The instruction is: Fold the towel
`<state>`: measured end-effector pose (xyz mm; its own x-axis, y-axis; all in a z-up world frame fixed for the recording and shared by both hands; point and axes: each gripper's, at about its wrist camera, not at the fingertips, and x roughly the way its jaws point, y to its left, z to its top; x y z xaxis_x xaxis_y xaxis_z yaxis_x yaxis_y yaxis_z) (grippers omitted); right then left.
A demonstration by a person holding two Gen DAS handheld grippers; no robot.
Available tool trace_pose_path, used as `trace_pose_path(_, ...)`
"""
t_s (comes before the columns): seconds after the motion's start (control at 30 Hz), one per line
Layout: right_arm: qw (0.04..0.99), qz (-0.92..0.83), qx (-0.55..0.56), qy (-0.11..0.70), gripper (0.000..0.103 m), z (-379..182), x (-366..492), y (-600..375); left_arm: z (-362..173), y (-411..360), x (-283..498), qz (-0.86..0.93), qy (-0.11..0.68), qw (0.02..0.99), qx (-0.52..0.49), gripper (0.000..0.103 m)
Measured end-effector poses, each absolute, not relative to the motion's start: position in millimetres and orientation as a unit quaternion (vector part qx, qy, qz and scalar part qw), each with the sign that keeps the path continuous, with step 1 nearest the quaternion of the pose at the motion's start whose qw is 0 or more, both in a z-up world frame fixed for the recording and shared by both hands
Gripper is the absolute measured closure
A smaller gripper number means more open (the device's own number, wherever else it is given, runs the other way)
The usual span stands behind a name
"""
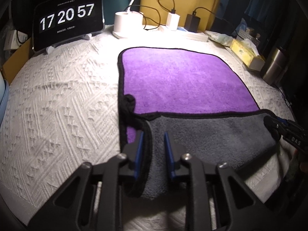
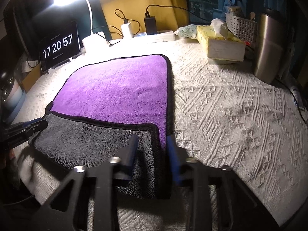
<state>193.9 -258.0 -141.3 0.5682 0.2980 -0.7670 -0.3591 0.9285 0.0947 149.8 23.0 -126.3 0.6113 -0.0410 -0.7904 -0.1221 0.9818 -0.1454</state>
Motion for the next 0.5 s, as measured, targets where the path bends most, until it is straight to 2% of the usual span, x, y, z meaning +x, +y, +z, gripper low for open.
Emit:
trace_pose_path(0.2,0.886,0.184,-0.044,0.424,0.092,-142.4,191.3,-256.1,-124.0,22.8,145.4,0.023,0.434,0.895,-0.097,0.093)
trace_pose_path(0.5,0.901,0.186,-0.05,0.389,0.094,-121.6,188.2,-252.6,-103.2,24.2,140.9,0.03,0.407,0.909,-0.085,0.096)
